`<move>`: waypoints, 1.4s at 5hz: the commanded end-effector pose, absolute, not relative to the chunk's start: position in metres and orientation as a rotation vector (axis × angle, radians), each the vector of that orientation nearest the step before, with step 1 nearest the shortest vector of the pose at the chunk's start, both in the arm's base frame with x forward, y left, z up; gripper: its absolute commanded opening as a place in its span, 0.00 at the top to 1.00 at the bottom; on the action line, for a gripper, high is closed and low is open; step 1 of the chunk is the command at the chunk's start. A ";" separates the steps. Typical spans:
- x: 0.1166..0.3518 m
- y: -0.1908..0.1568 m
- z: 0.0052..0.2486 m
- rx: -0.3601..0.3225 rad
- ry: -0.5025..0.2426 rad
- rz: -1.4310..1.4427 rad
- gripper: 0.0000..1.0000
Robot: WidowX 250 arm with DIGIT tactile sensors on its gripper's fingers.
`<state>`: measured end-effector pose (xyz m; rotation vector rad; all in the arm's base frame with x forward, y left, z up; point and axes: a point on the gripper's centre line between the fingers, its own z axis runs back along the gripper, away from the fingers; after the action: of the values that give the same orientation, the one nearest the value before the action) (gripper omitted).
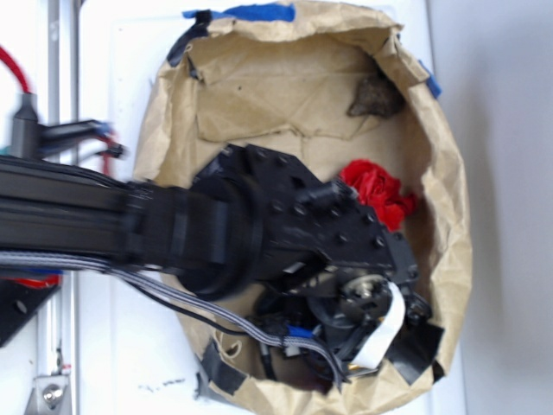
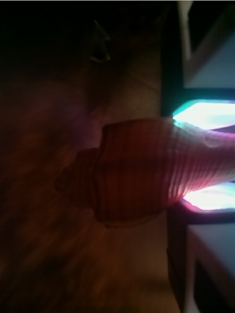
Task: Grab the shell.
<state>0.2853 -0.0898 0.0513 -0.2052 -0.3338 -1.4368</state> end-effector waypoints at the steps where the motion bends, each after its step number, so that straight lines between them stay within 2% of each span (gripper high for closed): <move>1: 0.278 -0.071 0.110 -0.134 -0.442 -1.281 1.00; 2: 0.278 -0.064 0.123 -0.125 -0.411 -1.157 1.00; 3: 0.273 -0.045 0.144 -0.165 -0.364 -0.956 1.00; 4: 0.268 -0.027 0.161 -0.141 -0.276 -0.748 1.00; 5: 0.260 -0.014 0.173 -0.108 -0.183 -0.562 1.00; 6: 0.249 -0.008 0.177 -0.046 -0.112 -0.387 1.00; 7: 0.244 -0.003 0.186 0.011 -0.134 -0.236 1.00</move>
<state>0.2437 0.0130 0.1688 -0.0002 -0.0784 -0.2547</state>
